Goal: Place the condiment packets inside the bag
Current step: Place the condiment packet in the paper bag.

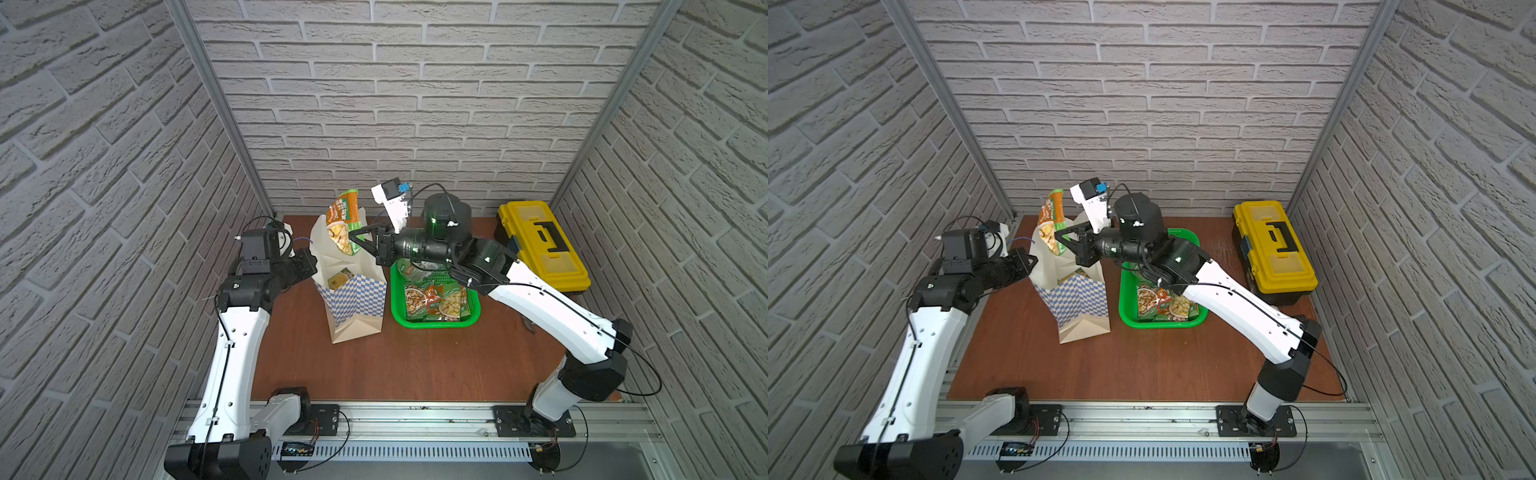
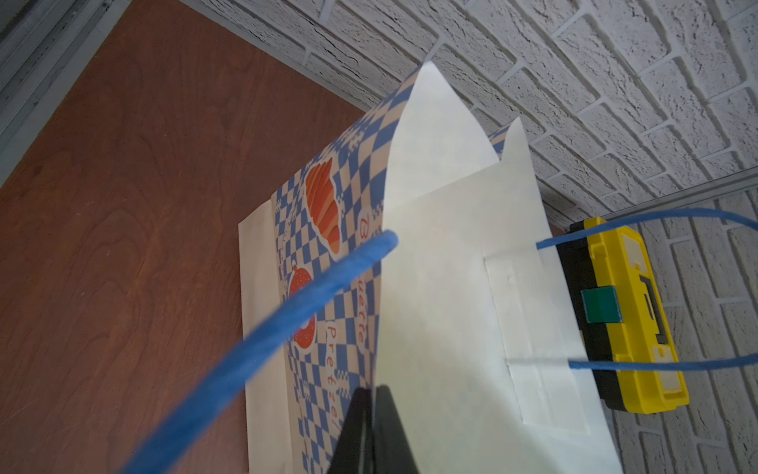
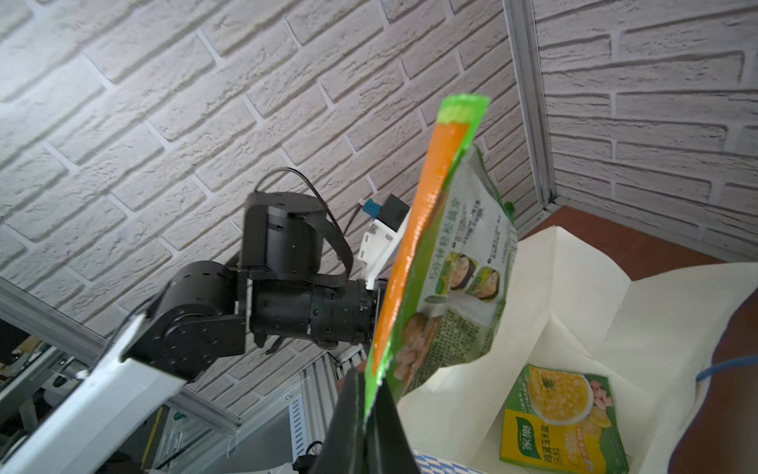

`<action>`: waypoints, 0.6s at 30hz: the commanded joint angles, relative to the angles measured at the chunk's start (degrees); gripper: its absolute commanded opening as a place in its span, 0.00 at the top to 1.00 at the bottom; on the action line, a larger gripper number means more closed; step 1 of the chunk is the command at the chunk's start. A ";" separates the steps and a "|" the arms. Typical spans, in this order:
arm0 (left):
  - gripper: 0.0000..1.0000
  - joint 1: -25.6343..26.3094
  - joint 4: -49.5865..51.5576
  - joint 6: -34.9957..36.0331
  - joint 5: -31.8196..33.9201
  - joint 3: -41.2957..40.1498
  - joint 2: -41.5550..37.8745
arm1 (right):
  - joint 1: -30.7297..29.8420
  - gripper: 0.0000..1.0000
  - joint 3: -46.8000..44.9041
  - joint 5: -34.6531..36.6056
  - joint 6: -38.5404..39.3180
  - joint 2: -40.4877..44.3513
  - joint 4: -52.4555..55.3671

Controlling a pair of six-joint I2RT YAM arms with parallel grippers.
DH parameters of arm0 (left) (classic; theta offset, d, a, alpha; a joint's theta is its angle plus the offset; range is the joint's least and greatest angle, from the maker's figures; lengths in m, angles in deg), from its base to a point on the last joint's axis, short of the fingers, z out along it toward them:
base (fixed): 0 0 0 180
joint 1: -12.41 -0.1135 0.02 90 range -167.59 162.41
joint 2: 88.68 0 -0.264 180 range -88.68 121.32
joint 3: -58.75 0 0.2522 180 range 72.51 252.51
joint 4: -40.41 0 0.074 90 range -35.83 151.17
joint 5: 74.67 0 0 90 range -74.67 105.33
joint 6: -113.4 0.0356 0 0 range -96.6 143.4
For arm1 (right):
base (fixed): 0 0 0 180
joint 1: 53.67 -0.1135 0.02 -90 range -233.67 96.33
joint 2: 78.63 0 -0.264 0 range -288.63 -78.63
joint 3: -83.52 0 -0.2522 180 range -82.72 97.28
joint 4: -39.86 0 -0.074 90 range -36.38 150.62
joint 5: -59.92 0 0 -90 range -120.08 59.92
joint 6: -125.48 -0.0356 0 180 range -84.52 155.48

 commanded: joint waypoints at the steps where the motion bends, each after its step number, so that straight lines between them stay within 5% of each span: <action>1: 1.00 0.23 -4.34 0.81 -1.58 -0.78 -0.87 | -1.09 0.97 4.97 4.19 3.30 -4.00 6.21; 16: 1.00 0.28 -4.34 2.42 -2.10 -1.21 -1.14 | -3.12 0.97 22.89 10.96 6.00 -21.18 22.17; 18: 1.00 0.31 -4.43 2.48 -2.02 -1.03 -1.06 | -3.13 0.88 24.70 11.14 5.91 -22.44 23.47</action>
